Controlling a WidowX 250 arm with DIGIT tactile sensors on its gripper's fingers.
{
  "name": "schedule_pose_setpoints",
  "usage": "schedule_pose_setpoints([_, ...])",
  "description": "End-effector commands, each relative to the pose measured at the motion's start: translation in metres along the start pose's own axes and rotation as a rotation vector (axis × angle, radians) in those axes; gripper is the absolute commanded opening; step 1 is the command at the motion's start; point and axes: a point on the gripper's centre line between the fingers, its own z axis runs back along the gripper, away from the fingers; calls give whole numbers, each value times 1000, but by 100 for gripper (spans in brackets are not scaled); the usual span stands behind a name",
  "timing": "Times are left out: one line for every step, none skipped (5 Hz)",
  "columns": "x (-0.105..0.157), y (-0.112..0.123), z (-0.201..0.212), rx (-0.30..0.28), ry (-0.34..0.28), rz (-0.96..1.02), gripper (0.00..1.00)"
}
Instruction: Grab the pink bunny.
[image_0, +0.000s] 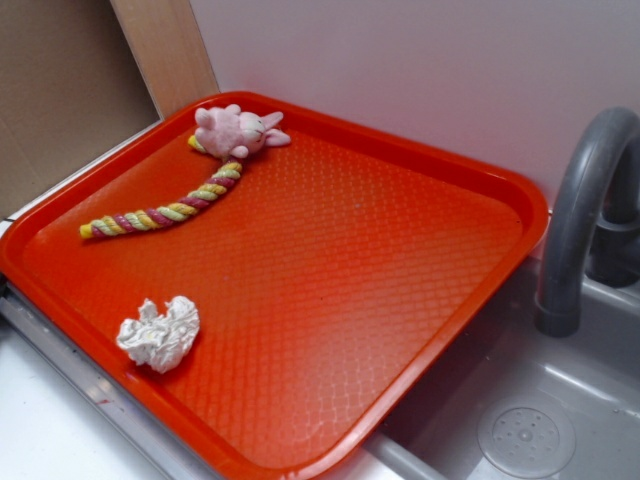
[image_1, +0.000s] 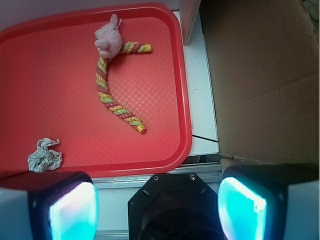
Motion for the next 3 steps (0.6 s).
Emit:
schedule_pose_setpoints([0,0,0,0,0,0,100])
schedule_pose_setpoints([30,-18,-15,45,-33,-2,100])
schedule_pose_setpoints([56,-30,-29,63,-101,40,100])
